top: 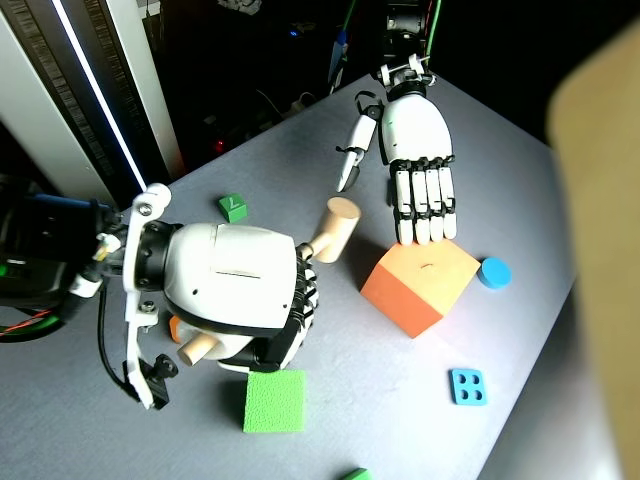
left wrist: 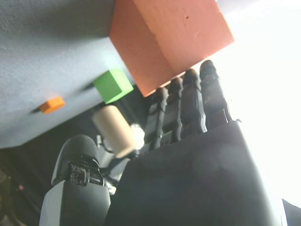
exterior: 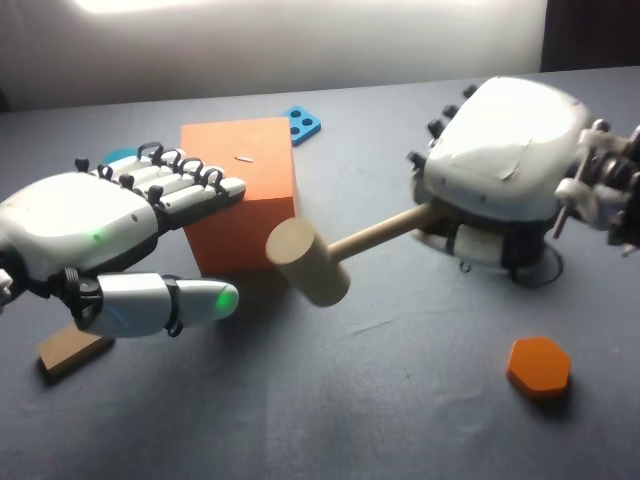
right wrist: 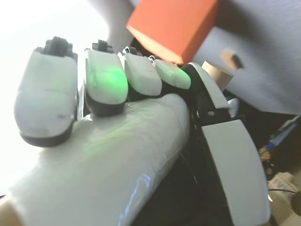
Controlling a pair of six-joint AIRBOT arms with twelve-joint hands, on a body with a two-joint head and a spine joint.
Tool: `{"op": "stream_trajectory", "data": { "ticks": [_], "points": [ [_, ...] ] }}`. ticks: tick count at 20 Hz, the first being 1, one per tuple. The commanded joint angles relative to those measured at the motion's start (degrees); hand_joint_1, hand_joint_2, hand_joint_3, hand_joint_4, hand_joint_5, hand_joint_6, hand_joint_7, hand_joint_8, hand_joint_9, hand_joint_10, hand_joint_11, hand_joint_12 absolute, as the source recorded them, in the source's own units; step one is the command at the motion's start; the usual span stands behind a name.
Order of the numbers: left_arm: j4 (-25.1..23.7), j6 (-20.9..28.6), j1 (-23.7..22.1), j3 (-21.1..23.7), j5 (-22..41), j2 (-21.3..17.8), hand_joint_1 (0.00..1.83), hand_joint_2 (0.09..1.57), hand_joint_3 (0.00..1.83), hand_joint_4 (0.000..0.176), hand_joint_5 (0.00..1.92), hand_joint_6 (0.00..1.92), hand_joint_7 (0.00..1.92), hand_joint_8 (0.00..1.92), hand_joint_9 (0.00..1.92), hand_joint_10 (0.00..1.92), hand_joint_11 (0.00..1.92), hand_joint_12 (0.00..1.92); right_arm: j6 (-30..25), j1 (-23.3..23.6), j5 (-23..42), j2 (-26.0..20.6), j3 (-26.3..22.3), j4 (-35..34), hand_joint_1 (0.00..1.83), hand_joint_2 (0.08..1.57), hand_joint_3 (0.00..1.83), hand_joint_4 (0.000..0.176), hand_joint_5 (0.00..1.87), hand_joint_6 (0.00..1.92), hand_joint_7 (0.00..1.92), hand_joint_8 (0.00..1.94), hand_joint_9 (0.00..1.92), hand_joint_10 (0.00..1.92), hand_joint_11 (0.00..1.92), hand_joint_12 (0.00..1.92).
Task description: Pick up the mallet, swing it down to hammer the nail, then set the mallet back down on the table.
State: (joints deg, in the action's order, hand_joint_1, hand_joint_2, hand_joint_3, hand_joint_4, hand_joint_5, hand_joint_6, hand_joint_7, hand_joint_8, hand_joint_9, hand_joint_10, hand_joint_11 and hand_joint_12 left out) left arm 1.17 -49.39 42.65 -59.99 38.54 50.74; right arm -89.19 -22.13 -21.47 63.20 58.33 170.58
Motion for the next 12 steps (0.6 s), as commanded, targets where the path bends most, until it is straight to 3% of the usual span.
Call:
{"op": "stream_trajectory", "data": {
  "ticks": [1,8,12],
  "points": [
    [0.1,0.29,-0.88,-0.24,4.79,-0.85,0.0,1.24,0.0,0.0,0.09,0.0,0.09,0.0,0.05,0.0,0.01,0.0,-0.17,0.25,-7.13,0.49,0.67,1.99,0.48,1.55,0.0,0.0,1.15,1.92,1.47,1.94,1.6,1.92,1.75,1.92],
    [-1.62,0.35,-5.11,0.97,1.5,-4.45,0.0,1.23,0.0,0.0,0.08,0.01,0.07,0.01,0.04,0.01,0.0,0.0,1.15,-0.94,-7.01,7.14,4.3,1.99,0.52,1.53,0.0,0.0,1.19,1.92,1.5,1.94,1.62,1.92,1.76,1.92],
    [-7.46,3.93,-8.36,2.05,-1.07,-6.88,0.0,1.23,0.0,0.0,0.07,0.0,0.06,0.0,0.03,0.0,0.0,0.0,3.21,-1.96,-7.19,9.85,5.08,1.99,0.53,1.52,0.0,0.0,1.19,1.92,1.5,1.94,1.62,1.92,1.77,1.92]
  ]
}}
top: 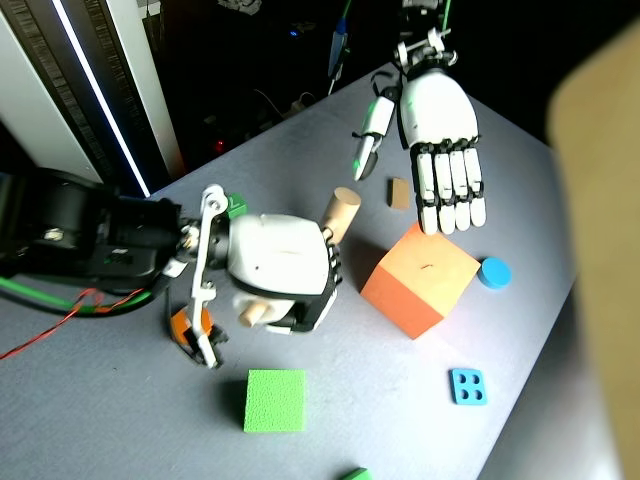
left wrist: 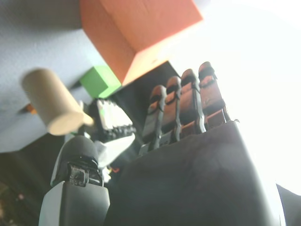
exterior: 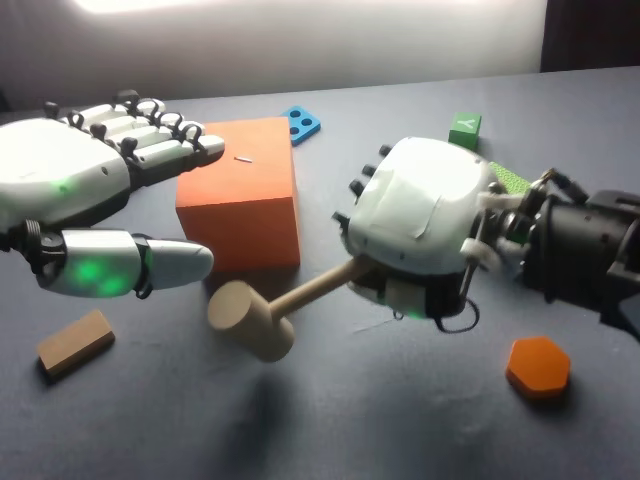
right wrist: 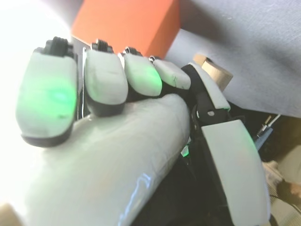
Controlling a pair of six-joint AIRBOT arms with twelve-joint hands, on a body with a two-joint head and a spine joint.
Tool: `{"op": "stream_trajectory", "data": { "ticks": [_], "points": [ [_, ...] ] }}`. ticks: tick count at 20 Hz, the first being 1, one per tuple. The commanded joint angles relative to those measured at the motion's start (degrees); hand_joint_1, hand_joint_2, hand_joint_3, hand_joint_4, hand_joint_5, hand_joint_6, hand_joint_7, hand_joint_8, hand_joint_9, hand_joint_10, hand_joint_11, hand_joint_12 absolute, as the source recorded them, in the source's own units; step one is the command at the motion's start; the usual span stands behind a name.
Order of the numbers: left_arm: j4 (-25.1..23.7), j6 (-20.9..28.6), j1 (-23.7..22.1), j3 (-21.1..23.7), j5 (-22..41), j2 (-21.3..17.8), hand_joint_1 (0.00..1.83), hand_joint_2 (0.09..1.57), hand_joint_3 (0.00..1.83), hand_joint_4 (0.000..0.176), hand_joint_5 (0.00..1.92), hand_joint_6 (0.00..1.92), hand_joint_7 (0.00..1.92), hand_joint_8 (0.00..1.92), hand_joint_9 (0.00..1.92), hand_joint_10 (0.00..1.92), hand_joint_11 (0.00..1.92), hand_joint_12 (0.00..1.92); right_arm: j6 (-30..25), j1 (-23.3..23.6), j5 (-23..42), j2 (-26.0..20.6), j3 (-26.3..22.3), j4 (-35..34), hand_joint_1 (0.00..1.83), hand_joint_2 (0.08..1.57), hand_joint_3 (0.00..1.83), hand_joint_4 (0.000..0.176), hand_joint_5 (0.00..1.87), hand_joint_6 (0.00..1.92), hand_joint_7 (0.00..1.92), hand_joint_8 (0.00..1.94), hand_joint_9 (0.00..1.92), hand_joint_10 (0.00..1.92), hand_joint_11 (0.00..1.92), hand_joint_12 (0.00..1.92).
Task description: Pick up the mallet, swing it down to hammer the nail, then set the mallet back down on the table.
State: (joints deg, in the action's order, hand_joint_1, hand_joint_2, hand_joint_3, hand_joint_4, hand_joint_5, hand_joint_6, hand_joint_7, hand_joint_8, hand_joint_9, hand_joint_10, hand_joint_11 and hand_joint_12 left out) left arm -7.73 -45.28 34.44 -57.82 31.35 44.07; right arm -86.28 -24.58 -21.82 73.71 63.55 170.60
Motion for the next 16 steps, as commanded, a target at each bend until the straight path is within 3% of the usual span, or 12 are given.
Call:
{"op": "stream_trajectory", "data": {
  "ticks": [1,5,9,11,16],
  "points": [
    [-0.84,0.92,-1.32,0.17,5.67,-0.83,0.0,1.24,0.0,0.0,0.07,0.0,0.05,0.0,0.03,0.0,0.0,0.0,0.54,0.24,-6.83,0.1,0.39,1.97,0.55,1.51,0.0,0.0,1.19,1.92,1.5,1.94,1.62,1.92,1.76,1.92],
    [-6.37,3.66,-4.54,1.43,4.25,-2.83,0.0,1.24,0.0,0.0,0.06,0.0,0.05,0.0,0.03,0.0,0.0,0.0,0.98,-0.79,-6.87,3.12,3.46,1.97,0.56,1.5,0.0,0.0,1.15,1.92,1.45,1.94,1.57,1.92,1.73,1.92],
    [-7.8,3.7,-6.52,3.45,2.0,-4.66,0.0,1.23,0.0,0.0,0.07,0.01,0.07,0.01,0.05,0.01,0.01,0.0,1.84,-0.93,-6.69,6.19,6.71,1.97,0.58,1.46,0.0,0.0,1.11,1.92,1.37,1.94,1.49,1.92,1.67,1.92],
    [-7.93,3.7,-6.8,4.28,1.47,-5.25,0.0,1.23,0.0,0.0,0.07,0.0,0.07,0.01,0.04,0.01,0.0,0.0,2.55,-0.98,-6.75,7.15,7.38,1.97,0.54,1.46,0.0,0.0,0.95,1.92,1.2,1.94,1.33,1.92,1.54,1.92],
    [-7.93,3.7,-7.07,5.09,1.3,-5.76,0.0,1.23,0.0,0.0,0.07,0.01,0.06,0.01,0.04,0.01,0.01,0.0,3.06,-1.3,-7.11,7.87,7.38,1.97,0.46,1.39,0.0,0.0,0.82,1.92,0.99,1.94,1.12,1.92,1.3,1.92]
  ]
}}
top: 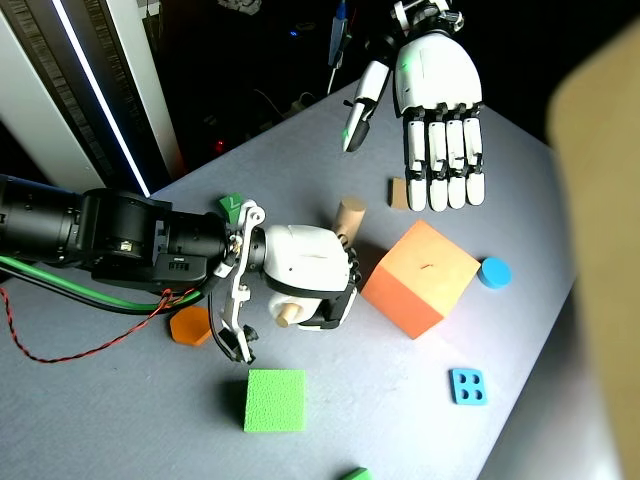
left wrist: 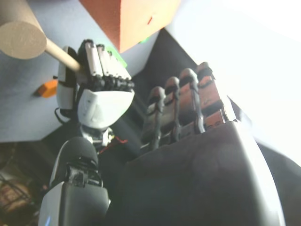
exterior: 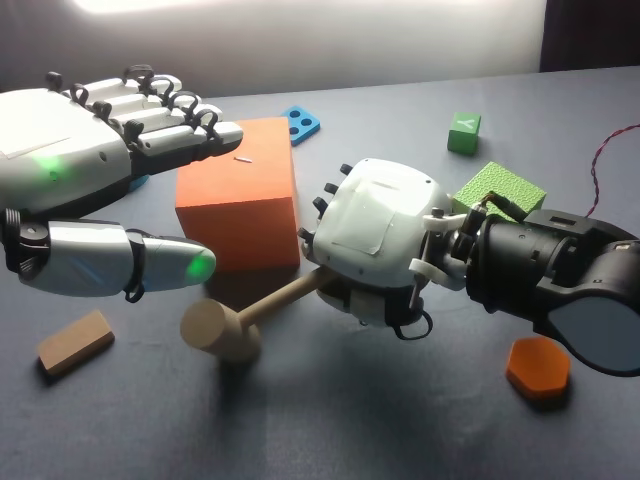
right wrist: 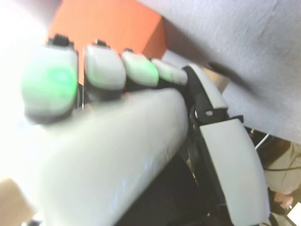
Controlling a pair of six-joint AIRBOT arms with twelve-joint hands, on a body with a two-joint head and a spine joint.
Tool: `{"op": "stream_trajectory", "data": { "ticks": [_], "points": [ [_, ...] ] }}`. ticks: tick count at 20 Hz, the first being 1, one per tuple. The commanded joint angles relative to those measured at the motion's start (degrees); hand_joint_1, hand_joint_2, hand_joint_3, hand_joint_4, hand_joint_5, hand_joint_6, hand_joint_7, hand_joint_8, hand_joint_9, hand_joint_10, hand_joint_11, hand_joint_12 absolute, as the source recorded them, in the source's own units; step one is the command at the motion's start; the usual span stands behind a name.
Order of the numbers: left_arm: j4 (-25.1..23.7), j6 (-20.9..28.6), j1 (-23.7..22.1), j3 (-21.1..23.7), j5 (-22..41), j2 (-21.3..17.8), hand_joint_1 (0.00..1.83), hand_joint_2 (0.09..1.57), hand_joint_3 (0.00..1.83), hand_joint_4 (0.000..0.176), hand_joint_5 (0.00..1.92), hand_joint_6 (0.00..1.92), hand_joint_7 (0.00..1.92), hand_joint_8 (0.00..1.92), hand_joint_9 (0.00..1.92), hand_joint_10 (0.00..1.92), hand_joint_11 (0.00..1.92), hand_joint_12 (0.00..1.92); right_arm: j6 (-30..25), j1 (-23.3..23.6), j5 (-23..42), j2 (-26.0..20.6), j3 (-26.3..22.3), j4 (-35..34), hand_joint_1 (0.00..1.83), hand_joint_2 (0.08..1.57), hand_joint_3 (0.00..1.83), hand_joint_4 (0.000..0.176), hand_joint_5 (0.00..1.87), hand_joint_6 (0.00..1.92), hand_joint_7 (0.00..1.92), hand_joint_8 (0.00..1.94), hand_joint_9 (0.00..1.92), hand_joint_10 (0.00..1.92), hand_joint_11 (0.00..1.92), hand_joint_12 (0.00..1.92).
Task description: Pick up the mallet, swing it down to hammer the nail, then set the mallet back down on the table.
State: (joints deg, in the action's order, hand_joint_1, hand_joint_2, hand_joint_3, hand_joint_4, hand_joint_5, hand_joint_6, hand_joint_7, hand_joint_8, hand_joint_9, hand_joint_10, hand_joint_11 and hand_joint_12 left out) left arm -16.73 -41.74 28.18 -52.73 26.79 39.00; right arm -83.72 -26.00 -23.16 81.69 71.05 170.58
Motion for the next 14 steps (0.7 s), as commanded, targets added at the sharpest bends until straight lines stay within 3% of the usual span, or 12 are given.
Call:
{"op": "stream_trajectory", "data": {
  "ticks": [1,7,8,9,10,11,12,14],
  "points": [
    [1.07,0.16,-0.83,-0.01,5.88,-0.68,0.0,1.23,0.0,0.0,0.06,0.0,0.06,0.0,0.04,0.01,0.0,0.0,0.85,-0.01,-5.85,-0.09,-0.12,1.99,0.48,1.37,0.0,0.0,0.76,1.92,0.95,1.94,1.07,1.92,1.23,1.92],
    [1.07,0.15,-0.75,-0.06,5.87,-0.68,0.0,1.24,0.0,0.0,0.06,0.01,0.06,0.01,0.04,0.01,0.0,0.0,1.49,-0.53,-6.3,-0.14,-0.12,1.99,0.46,1.38,0.0,0.0,0.5,1.88,0.65,1.91,0.73,1.92,0.8,1.86],
    [1.07,0.15,-0.75,-0.02,5.82,-0.68,0.0,1.23,0.0,0.0,0.07,0.01,0.07,0.01,0.05,0.01,0.01,0.01,1.48,-0.63,-6.35,-0.16,-0.11,1.99,0.63,1.4,0.01,0.12,0.49,1.79,0.62,1.81,0.69,1.82,0.75,1.74],
    [1.07,0.15,-0.75,0.05,5.71,-0.68,0.0,1.23,0.0,0.0,0.07,0.01,0.06,0.01,0.04,0.01,0.01,0.0,1.48,-0.78,-6.47,-0.16,-0.11,1.99,0.7,1.4,0.0,0.139,0.5,1.74,0.6,1.69,0.65,1.69,0.66,1.65],
    [1.07,0.15,-0.75,0.12,5.67,-0.68,0.0,1.23,0.0,0.0,0.06,0.0,0.06,0.0,0.04,0.01,0.0,0.0,1.49,-0.99,-6.56,-0.16,-0.1,1.99,0.75,1.39,0.0,0.112,0.53,1.7,0.6,1.57,0.62,1.56,0.59,1.55],
    [1.07,0.15,-0.75,0.21,5.55,-0.68,0.0,1.23,0.0,0.0,0.06,0.0,0.06,0.0,0.03,0.0,0.0,0.0,1.49,-1.18,-6.67,-0.16,-0.1,1.99,0.76,1.39,0.0,0.102,0.53,1.69,0.6,1.48,0.61,1.46,0.57,1.45],
    [1.07,0.15,-0.77,0.33,5.39,-0.68,0.0,1.23,0.0,0.0,0.07,0.01,0.07,0.01,0.05,0.01,0.01,0.0,1.63,-1.41,-7.01,-0.16,-0.1,1.99,0.8,1.37,0.0,0.08,0.55,1.64,0.62,1.3,0.62,1.3,0.58,1.31],
    [1.07,0.15,-0.86,0.46,5.19,-0.68,0.0,1.23,0.0,0.0,0.06,0.0,0.06,0.0,0.04,0.0,0.0,0.0,1.65,-1.67,-8.04,-0.26,-0.11,1.99,0.85,1.33,0.0,0.082,0.61,1.54,0.65,0.9,0.65,0.92,0.56,1.06]
  ]
}}
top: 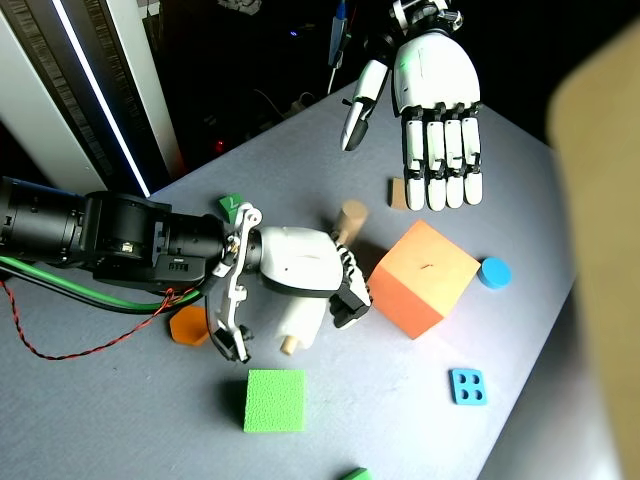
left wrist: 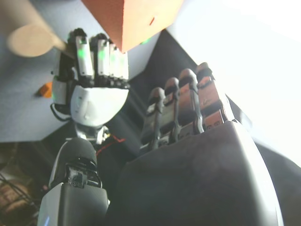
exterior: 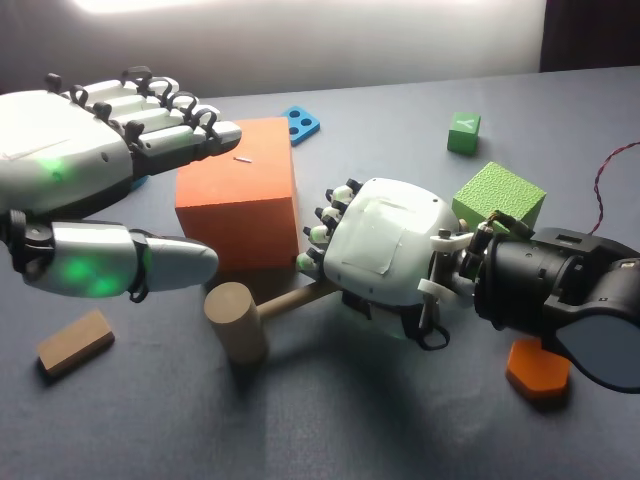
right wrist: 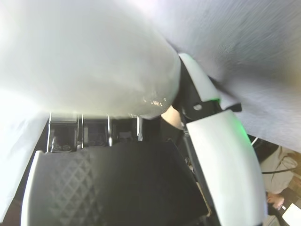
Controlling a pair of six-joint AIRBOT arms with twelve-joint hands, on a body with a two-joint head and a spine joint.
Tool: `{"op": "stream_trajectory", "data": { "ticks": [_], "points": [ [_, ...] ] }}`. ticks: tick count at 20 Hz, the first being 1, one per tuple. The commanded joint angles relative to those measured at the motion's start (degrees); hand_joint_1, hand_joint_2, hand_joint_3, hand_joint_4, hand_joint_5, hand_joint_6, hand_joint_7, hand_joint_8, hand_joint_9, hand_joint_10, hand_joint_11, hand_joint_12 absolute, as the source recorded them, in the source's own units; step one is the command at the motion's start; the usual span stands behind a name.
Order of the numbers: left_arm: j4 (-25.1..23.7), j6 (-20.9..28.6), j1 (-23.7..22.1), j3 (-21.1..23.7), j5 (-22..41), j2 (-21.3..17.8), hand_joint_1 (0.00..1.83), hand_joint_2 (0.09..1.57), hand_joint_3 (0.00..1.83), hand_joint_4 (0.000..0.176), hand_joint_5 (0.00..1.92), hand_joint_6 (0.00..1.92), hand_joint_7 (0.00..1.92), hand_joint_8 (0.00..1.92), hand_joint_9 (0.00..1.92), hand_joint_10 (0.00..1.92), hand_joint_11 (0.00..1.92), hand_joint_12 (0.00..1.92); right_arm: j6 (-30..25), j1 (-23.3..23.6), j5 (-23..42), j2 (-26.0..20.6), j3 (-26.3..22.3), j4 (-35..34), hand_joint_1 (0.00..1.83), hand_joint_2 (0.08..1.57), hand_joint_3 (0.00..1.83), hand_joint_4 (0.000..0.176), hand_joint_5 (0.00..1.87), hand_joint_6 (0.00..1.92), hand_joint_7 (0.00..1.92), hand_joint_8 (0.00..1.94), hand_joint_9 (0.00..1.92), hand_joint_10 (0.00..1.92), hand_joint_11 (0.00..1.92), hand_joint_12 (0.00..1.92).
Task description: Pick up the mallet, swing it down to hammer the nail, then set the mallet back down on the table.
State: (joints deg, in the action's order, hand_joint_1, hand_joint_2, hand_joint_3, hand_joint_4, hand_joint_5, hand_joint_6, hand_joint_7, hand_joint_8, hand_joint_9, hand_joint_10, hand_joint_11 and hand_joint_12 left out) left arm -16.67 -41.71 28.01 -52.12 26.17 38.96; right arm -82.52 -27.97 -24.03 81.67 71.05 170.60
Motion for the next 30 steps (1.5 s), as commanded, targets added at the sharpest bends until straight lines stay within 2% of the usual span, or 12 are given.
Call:
{"op": "stream_trajectory", "data": {
  "ticks": [1,2,3,4,5,7,9,14,16,23,27,30],
  "points": [
    [1.01,0.13,-0.73,-0.1,5.75,-0.63,0.0,1.23,0.0,0.0,0.06,0.0,0.05,0.0,0.03,0.0,0.0,0.0,0.43,0.2,-7.92,-0.34,-0.16,1.97,0.84,1.33,0.0,0.097,0.6,1.55,0.66,0.72,0.66,0.73,0.53,0.94],
    [1.01,0.13,-0.77,-0.06,5.72,-0.63,0.0,1.23,0.0,0.0,0.06,0.0,0.05,0.0,0.03,0.0,0.0,0.0,0.32,0.25,-7.95,-0.5,-0.18,1.97,0.84,1.33,0.0,0.098,0.6,1.56,0.69,0.59,0.68,0.61,0.51,0.87],
    [1.01,0.13,-0.78,-0.05,5.69,-0.63,0.0,1.23,0.0,0.0,0.07,0.0,0.06,0.0,0.04,0.01,0.0,0.0,0.25,0.26,-7.99,-0.62,-0.18,1.97,0.71,1.32,0.0,0.0,0.53,0.89,0.69,0.49,0.66,0.5,0.45,0.81],
    [1.01,0.13,-0.79,-0.04,5.69,-0.63,0.0,1.24,0.0,0.0,0.09,0.01,0.08,0.01,0.05,0.01,0.01,0.0,0.24,0.22,-8.01,-0.84,-0.21,1.97,0.71,1.3,0.0,0.0,0.58,0.51,0.71,0.32,0.67,0.34,0.43,0.72],
    [1.01,0.13,-0.79,-0.05,5.69,-0.63,0.0,1.25,0.01,0.0,0.07,0.0,0.06,0.0,0.04,0.0,0.0,0.0,-0.04,0.22,-8.07,-1.17,-0.42,1.97,0.74,1.28,0.0,0.0,0.63,0.29,0.73,0.18,0.68,0.2,0.4,0.68],
    [1.01,0.13,-0.81,-0.06,5.69,-0.63,0.0,1.24,0.0,0.0,0.07,0.0,0.06,0.0,0.03,0.0,0.0,0.0,-0.55,0.25,-8.48,-1.72,-0.89,1.97,0.72,1.27,0.0,0.0,0.54,0.05,0.59,0.01,0.55,0.03,0.21,0.73],
    [1.01,0.13,-0.87,-0.04,5.69,-0.63,0.0,1.24,0.0,0.0,0.07,0.0,0.06,0.0,0.04,0.0,0.0,0.0,-0.71,0.45,-8.53,-2.22,-1.36,1.97,0.73,1.26,0.0,0.0,0.45,0.0,0.5,0.0,0.47,0.0,0.11,0.82],
    [1.01,0.13,-0.92,0.04,5.64,-0.63,0.0,1.24,0.0,0.0,0.06,0.0,0.06,0.0,0.04,0.0,0.0,0.0,-2.35,1.17,-8.83,-5.08,-4.16,1.97,0.65,1.28,0.0,0.0,0.27,0.0,0.34,0.0,0.34,0.0,0.0,0.83],
    [1.01,0.14,-1.07,0.05,5.41,-0.63,0.0,1.23,0.0,0.0,0.07,0.0,0.07,0.0,0.04,0.0,0.0,0.0,-2.78,1.21,-8.75,-6.77,-5.83,1.97,0.67,1.31,0.01,0.0,0.21,0.0,0.27,0.0,0.26,0.0,0.0,0.67],
    [1.01,0.15,-1.56,0.23,4.77,-0.59,0.0,1.23,0.0,0.0,0.09,0.01,0.08,0.01,0.06,0.01,0.02,0.01,-3.07,1.79,-7.69,-7.53,-6.04,1.97,0.58,1.37,0.01,0.0,0.12,0.0,0.16,0.0,0.15,0.0,0.0,0.44],
    [1.01,0.15,-1.77,0.25,4.46,-0.58,0.0,1.24,0.0,0.0,0.07,0.0,0.06,0.0,0.03,0.0,0.0,0.0,-3.38,3.31,-5.53,-14.18,-12.45,-0.83,0.58,1.35,0.0,0.0,0.12,0.0,0.17,0.0,0.16,0.0,0.0,0.47],
    [1.01,0.15,-1.92,0.24,4.39,-0.59,0.0,1.23,0.0,0.0,0.07,0.0,0.06,0.0,0.03,0.0,0.0,0.0,-0.01,7.37,1.82,-22.44,-19.76,-11.35,0.61,1.33,0.0,0.0,0.13,0.0,0.17,0.0,0.17,0.0,0.0,0.46]
  ]
}}
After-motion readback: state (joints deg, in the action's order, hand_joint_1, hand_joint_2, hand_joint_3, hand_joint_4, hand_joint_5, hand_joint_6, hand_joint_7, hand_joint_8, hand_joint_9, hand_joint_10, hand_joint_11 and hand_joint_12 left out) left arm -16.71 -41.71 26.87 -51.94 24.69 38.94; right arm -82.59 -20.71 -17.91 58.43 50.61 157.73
